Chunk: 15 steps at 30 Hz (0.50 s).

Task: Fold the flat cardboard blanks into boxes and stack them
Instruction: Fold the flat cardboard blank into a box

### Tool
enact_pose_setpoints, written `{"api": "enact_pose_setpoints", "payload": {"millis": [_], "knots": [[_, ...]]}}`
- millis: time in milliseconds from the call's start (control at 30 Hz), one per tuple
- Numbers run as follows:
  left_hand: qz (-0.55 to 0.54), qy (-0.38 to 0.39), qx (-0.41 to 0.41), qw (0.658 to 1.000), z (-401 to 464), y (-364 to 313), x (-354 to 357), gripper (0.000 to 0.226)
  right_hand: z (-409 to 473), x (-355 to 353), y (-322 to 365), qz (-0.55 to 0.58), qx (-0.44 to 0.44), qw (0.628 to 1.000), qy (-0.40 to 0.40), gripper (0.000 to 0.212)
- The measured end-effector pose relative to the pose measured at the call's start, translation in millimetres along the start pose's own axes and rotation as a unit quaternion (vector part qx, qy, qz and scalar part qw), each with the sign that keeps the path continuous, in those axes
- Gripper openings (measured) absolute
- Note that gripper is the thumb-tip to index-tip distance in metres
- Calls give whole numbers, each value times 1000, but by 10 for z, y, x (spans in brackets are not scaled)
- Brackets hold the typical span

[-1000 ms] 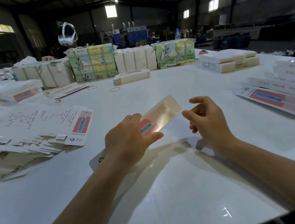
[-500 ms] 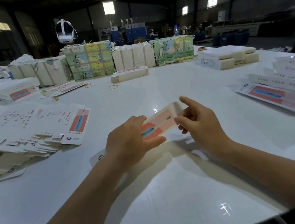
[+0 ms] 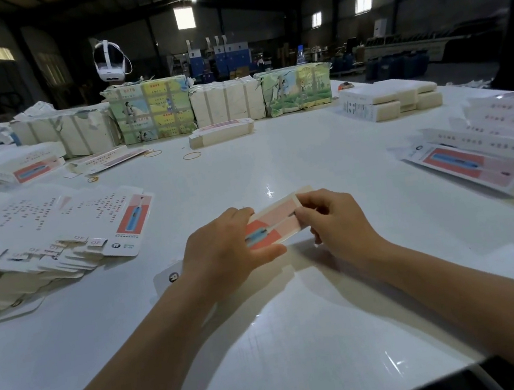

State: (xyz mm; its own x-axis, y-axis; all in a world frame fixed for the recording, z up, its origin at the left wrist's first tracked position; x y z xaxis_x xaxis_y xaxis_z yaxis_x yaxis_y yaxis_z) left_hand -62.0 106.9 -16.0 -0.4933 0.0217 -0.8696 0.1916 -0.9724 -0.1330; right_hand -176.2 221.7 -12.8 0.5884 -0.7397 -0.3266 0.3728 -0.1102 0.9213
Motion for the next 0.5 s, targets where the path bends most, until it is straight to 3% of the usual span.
{"api": "enact_pose_setpoints", "payload": {"millis": [100,133,200,267,300,367,400,500], "knots": [[-18,-7,-6,1000,6,-2,-15,86,17,-93,33,-74,-21,995,-63,20],[-27,-10,-7,1000,6,-3,-23,87,20,-169,42,-113,-26,987,-110,30],[-37,-15,-10,999,5,4,-38,85,46,-261,15,-131,-24,981,-144,72],[-34,-19,-11,999,-1,-2,-47,77,127,-233,-169,-7,66,995,-77,94],[-34,-21,-10,999,-4,-16,-49,75,141,-160,-262,111,131,985,-20,93],[-38,-19,-8,999,-7,-43,-45,74,141,40,-364,309,221,921,90,66],[-42,-14,-8,999,-8,-53,-40,75,148,81,-348,334,222,909,116,49],[-62,-2,-12,998,-7,-67,-31,81,146,39,-255,306,149,934,106,23]]}}
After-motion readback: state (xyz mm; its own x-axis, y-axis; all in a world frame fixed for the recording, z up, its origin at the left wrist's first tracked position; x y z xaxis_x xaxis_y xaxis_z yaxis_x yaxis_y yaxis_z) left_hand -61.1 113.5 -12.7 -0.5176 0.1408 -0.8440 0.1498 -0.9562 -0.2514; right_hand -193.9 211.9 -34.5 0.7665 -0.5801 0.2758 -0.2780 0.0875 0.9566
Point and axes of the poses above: each hand's wrist, its own z-axis towards the middle knuckle, its own x-axis out of the palm, y = z × x, the point moved 8 cm from there along z, towards the middle knuckle, and after that the axes turned 13 degrees about x, right-handed, at the moved point
